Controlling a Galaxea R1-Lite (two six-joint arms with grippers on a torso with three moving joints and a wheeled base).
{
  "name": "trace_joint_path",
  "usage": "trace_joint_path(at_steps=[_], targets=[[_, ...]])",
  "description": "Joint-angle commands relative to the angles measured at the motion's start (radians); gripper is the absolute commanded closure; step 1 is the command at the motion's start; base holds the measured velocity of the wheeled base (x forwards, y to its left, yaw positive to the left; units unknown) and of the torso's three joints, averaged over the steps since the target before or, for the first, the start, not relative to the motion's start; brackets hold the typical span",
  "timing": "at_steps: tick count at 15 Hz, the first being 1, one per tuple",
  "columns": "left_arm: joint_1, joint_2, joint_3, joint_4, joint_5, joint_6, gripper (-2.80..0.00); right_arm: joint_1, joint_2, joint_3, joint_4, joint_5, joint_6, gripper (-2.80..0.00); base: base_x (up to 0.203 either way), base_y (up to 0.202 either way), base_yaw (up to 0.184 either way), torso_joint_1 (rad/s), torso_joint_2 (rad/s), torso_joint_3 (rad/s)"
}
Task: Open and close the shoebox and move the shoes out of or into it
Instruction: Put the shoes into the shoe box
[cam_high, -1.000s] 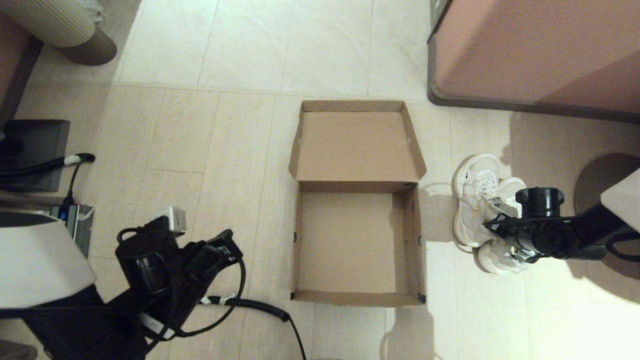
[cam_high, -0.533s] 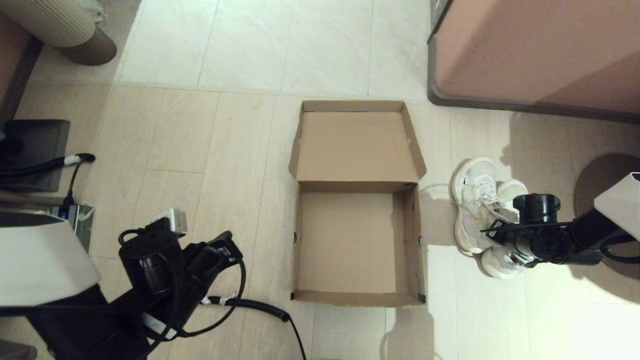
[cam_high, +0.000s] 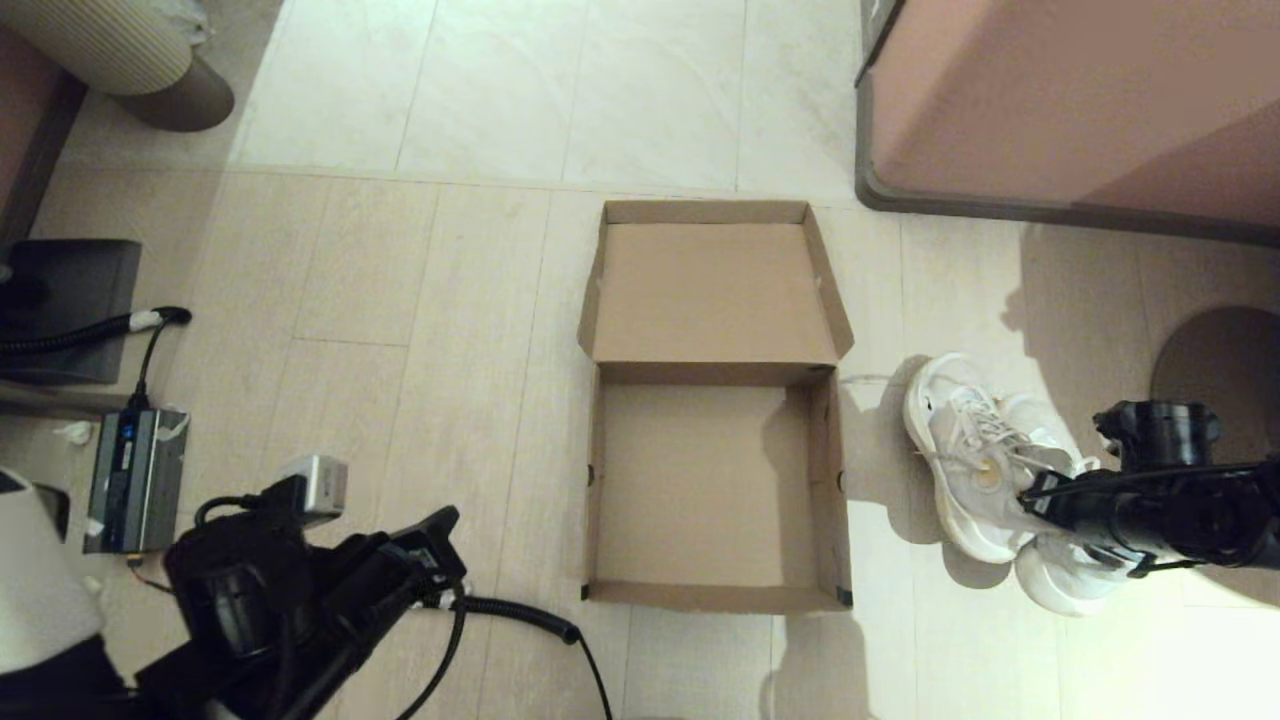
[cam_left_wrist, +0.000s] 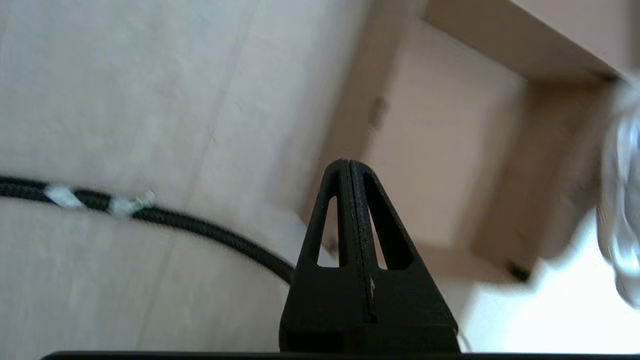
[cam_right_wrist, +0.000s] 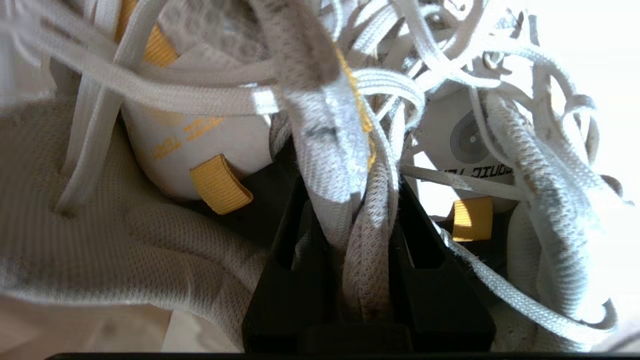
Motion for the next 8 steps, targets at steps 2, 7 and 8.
trace_joint_path(at_steps=[2, 7, 8], targets=[[-0.02, -0.147, 0.086, -0.008, -0.05, 0.002, 0.0, -0.046, -0.253, 0.095, 0.037, 0.026, -0.004, 0.0, 0.0, 0.0, 0.0, 0.0, 0.0, 0.0], [-0.082, -0.425, 0.147, 0.012, -0.026, 0.032, 0.0, -0.053, -0.613, 0.145, 0.215, 0.159, 0.0, 0.0, 0.0, 0.0, 0.0, 0.0, 0.0, 0.0], [-0.083, -0.458, 0.149, 0.066, 0.004, 0.039, 0.0, -0.008, -0.655, 0.143, 0.232, 0.169, 0.003, 0.0, 0.0, 0.0, 0.0, 0.0, 0.0, 0.0]])
